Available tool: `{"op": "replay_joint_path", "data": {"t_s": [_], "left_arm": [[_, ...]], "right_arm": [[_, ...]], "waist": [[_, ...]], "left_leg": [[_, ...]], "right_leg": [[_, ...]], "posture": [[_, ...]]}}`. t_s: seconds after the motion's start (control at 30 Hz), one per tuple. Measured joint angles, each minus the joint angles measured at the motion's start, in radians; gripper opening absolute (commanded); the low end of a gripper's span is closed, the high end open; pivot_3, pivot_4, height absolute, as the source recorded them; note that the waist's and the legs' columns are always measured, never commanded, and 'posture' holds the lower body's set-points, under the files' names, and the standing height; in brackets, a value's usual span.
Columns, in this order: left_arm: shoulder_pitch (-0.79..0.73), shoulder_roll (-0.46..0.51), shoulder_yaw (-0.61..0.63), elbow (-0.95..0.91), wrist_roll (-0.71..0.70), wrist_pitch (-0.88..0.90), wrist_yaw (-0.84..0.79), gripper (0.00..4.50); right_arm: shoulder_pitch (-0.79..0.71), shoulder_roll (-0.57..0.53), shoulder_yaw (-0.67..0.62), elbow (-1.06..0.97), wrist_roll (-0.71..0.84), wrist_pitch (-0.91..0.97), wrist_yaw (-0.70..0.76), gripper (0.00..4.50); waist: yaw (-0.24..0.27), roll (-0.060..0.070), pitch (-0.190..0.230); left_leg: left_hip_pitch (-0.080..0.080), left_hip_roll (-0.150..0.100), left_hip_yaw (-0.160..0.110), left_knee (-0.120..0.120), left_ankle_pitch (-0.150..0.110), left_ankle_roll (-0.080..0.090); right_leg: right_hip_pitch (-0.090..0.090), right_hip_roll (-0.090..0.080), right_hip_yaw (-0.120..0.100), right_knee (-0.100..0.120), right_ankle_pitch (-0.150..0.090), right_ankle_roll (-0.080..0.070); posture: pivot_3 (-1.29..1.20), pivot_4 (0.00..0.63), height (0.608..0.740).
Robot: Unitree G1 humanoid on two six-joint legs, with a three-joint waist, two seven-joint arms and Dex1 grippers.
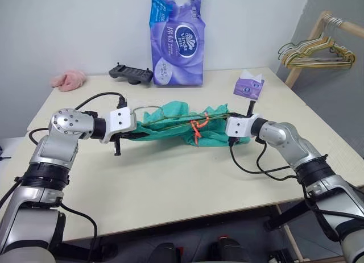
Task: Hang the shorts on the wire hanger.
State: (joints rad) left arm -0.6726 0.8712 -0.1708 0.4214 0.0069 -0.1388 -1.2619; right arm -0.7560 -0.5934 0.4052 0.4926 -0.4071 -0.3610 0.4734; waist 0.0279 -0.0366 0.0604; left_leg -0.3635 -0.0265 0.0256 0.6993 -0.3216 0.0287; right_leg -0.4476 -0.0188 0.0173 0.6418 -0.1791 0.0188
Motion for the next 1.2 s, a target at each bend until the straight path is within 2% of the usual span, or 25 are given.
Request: {"op": "replay_joint_path", "data": {"t_s": [0.33, 1.2], "left_arm": [[-0.087, 0.002, -0.024, 0.141, 0.087, -0.113, 0.080, 0.06], [-0.168, -0.007, -0.089, 0.259, 0.198, -0.202, 0.178, 0.06]], "right_arm": [[0.047, -0.019, -0.011, -0.130, 0.030, 0.057, 0.050, 0.03], [0.085, -0.031, -0.024, -0.235, 0.036, 0.114, 0.079, 0.03]], "waist": [[-0.001, 0.000, 0.000], [-0.001, 0.000, 0.000]], "left_leg": [[0.000, 0.000, 0.000, 0.000, 0.000, 0.000], [0.000, 0.000, 0.000, 0.000, 0.000, 0.000]], "right_leg": [[0.000, 0.000, 0.000, 0.000, 0.000, 0.000], [0.000, 0.000, -0.001, 0.000, 0.000, 0.000]], "posture": [[0.13, 0.027, 0.740], [0.13, 0.028, 0.740]]}}
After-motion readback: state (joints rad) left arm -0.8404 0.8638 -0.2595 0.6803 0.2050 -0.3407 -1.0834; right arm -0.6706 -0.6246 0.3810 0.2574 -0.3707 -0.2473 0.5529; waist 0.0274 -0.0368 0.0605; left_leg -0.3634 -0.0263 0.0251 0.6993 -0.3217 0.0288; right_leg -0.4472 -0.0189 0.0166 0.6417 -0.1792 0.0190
